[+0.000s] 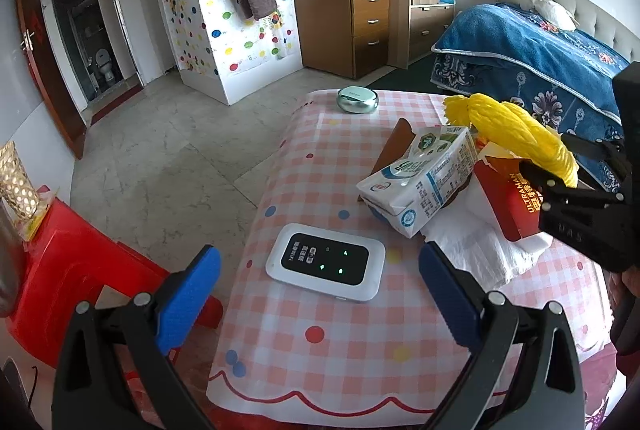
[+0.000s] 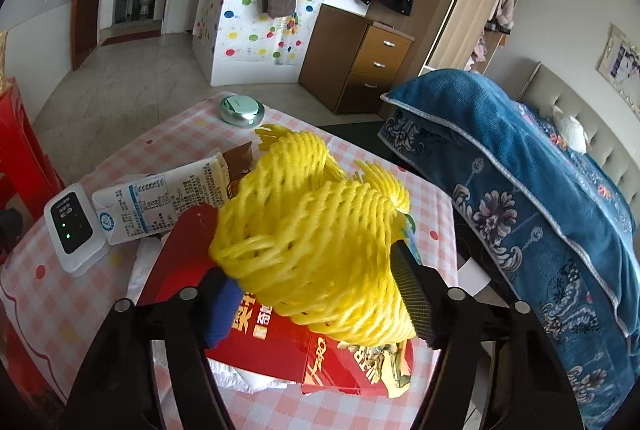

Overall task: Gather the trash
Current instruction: 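Reach the right gripper to the yellow foam net and grasp it, then lift the yellow net with the right gripper while the left gripper grasps the red box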

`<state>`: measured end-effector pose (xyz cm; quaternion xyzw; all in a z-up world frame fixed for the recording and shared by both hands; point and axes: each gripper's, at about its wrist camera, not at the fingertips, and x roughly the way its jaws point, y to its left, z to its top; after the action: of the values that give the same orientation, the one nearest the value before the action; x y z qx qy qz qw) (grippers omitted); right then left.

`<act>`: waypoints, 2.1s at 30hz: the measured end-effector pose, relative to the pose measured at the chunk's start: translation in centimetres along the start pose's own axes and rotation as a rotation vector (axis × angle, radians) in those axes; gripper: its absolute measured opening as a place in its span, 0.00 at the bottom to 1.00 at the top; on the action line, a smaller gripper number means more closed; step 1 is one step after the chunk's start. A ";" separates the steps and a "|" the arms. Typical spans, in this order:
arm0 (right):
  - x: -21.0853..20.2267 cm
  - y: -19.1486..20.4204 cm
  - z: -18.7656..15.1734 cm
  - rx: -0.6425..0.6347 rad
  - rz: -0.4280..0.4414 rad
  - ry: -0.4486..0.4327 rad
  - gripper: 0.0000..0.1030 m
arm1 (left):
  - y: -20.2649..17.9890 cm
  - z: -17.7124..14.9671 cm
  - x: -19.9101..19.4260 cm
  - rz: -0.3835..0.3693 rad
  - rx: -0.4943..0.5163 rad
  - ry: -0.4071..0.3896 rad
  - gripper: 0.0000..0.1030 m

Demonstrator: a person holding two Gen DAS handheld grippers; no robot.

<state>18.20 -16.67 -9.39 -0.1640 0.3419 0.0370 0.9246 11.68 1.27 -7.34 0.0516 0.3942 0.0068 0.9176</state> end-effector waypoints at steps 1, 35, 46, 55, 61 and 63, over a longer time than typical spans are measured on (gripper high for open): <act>0.0 -0.1 0.1 0.005 0.000 0.000 0.65 | 0.0 -0.1 -0.1 0.000 -0.001 0.000 0.93; -17.9 -11.5 -7.1 0.443 -0.011 -0.211 0.12 | -2.8 -2.9 -5.9 -0.097 0.050 -0.061 0.93; -17.5 -11.8 -10.9 0.498 -0.025 -0.156 0.12 | -7.2 -2.0 -4.1 -0.210 0.128 -0.052 0.68; -14.2 -10.8 -10.5 0.463 -0.007 -0.099 0.12 | -10.1 0.9 -0.3 -0.290 0.139 -0.016 0.65; -11.6 -10.8 -10.2 0.469 -0.014 -0.061 0.12 | -11.1 1.8 2.8 -0.317 0.133 0.034 0.65; -10.7 -10.7 -10.1 0.477 -0.010 -0.045 0.12 | -11.3 1.9 3.6 -0.334 0.130 0.051 0.65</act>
<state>5.71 -29.64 -6.65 0.0580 0.3195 -0.0457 0.9447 15.19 -9.91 -9.79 0.0441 0.4201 -0.1699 0.8903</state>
